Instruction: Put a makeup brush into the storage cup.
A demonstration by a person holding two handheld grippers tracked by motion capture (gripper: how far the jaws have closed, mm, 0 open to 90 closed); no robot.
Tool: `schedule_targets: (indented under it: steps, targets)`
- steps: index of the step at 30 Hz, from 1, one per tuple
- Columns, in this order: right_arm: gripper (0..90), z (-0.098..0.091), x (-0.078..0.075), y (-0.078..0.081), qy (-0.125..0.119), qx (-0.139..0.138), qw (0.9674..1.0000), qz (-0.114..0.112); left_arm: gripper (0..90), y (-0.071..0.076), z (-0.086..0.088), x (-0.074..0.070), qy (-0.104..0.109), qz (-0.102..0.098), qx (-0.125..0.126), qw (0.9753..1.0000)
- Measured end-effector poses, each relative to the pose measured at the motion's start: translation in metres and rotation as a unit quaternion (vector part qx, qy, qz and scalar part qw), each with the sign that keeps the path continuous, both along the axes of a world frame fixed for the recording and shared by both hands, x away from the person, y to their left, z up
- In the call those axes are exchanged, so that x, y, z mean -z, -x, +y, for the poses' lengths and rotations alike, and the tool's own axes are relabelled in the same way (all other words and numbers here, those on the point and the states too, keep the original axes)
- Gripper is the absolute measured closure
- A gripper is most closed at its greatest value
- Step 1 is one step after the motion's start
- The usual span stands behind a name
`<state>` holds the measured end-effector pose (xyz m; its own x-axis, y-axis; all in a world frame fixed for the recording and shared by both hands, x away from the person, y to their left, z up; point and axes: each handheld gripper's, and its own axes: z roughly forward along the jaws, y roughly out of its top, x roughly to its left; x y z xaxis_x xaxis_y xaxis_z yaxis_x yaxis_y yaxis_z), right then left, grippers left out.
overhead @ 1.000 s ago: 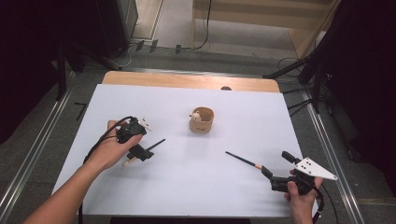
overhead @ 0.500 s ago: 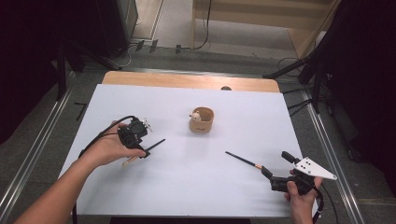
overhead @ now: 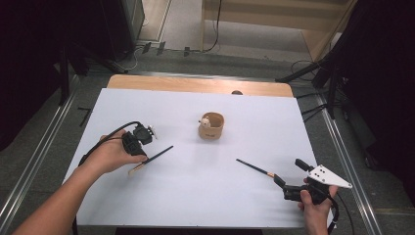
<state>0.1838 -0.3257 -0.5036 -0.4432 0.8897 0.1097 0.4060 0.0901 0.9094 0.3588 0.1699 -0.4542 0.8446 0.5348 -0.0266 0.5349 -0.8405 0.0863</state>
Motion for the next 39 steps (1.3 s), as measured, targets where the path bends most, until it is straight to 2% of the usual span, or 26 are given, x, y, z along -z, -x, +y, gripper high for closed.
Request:
schedule_targets:
  steps: [4,9,12,16,19,28,31,32,33,34,37,39]
  targets:
    - [0.0,-0.001,0.0,0.0,0.001,0.001,1.0,0.0,77.0,0.0,0.0,0.002,-0.005,0.007,0.006,0.9999]
    - [0.0,-0.001,0.001,0.0,-0.001,0.002,1.0,0.002,77.1,0.001,-0.001,0.005,-0.006,0.006,0.009,0.9999]
    - [0.0,-0.001,0.001,-0.001,-0.001,0.001,1.0,0.002,78.0,0.003,-0.004,0.007,-0.013,0.008,0.013,0.9998]
    - [0.0,-0.001,0.001,-0.001,0.001,0.001,1.0,0.003,82.5,0.004,-0.006,0.009,-0.026,0.003,0.021,0.9994]
    - [0.0,-0.001,0.002,-0.001,0.001,0.003,1.0,0.006,84.1,0.007,-0.009,0.011,-0.037,-0.01,0.031,0.9988]
    - [0.0,0.0,0.001,-0.001,0.0,0.001,1.0,0.002,85.8,0.005,-0.009,0.011,-0.036,-0.002,0.038,0.9986]
    - [0.6,0.001,-0.001,-0.001,0.002,-0.002,1.0,0.002,85.9,0.004,-0.008,0.009,-0.032,-0.004,0.04,0.9987]
    - [1.7,0.002,-0.004,-0.001,-0.003,-0.008,1.0,0.0,86.0,0.003,-0.007,0.008,-0.03,-0.011,0.039,0.9987]
    - [2.6,0.003,-0.006,-0.002,-0.005,-0.013,0.9999,-0.001,86.0,0.002,-0.007,0.004,-0.022,-0.017,0.036,0.9989]
    - [3.3,0.004,-0.008,-0.003,-0.008,-0.018,0.9998,-0.003,86.0,0.001,-0.007,0.001,-0.018,-0.015,0.039,0.999]
    - [6.1,0.01,-0.017,-0.006,-0.021,-0.036,0.9991,-0.006,86.0,0.0,-0.011,-0.008,-0.013,-0.014,0.053,0.9984]
    - [7.0,0.015,-0.024,-0.009,-0.02,-0.051,0.9984,-0.009,86.0,-0.002,-0.015,-0.016,-0.011,-0.014,0.063,0.9978]
